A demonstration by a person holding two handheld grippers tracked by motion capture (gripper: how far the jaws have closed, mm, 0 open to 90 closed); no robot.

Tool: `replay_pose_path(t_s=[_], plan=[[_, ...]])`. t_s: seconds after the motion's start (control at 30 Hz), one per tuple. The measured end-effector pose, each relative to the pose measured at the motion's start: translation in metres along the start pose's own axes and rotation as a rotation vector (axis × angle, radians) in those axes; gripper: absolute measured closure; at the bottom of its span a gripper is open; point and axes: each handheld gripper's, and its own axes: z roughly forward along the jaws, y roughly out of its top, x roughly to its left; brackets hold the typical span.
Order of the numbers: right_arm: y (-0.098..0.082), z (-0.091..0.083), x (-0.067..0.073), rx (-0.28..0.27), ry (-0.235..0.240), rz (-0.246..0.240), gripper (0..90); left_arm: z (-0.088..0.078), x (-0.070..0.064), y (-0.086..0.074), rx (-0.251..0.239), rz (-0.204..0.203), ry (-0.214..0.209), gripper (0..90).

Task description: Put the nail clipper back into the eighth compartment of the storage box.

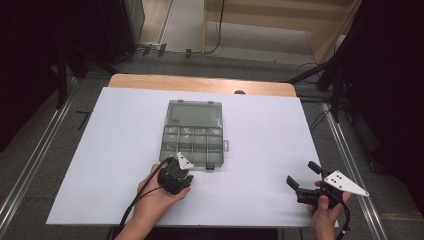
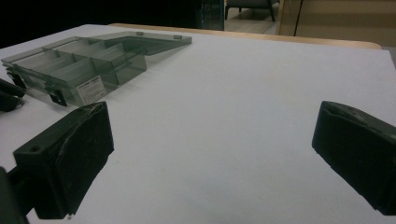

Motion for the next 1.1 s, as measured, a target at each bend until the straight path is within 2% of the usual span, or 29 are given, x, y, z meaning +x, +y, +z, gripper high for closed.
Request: replay_pose_path(t_s=[0.1, 0.23, 0.27, 0.33, 0.53, 0.63, 0.77, 1.1], plan=[[0.000, 0.000, 0.000, -0.002, 0.003, -0.002, 0.0, 0.000, -0.004, 0.000, -0.003, 0.022, 0.027, 77.8], [0.000, -0.001, 0.000, -0.007, 0.010, -0.003, 0.0, -0.001, 0.003, 0.000, -0.004, -0.008, -0.025, 78.0], [0.000, -0.001, 0.000, -0.007, 0.010, -0.003, 0.0, -0.001, 0.003, 0.000, -0.004, -0.008, -0.025, 78.1], [0.000, -0.001, 0.000, -0.007, 0.009, 0.001, 0.0, -0.001, 0.008, 0.001, 0.003, -0.016, -0.052, 78.2], [0.000, -0.001, 0.000, -0.005, 0.007, -0.002, 0.0, -0.002, 0.012, 0.003, 0.004, -0.018, -0.072, 78.3], [0.000, -0.001, 0.000, -0.005, 0.006, -0.002, 0.0, -0.007, 0.016, 0.007, -0.011, -0.032, -0.089, 78.3], [0.000, 0.000, 0.000, -0.006, 0.007, -0.005, 0.0, -0.011, 0.015, 0.012, -0.024, -0.032, -0.113, 78.3], [0.000, -0.001, 0.000, -0.006, 0.005, -0.002, 0.0, -0.019, 0.012, 0.029, -0.058, -0.025, -0.137, 78.3]])
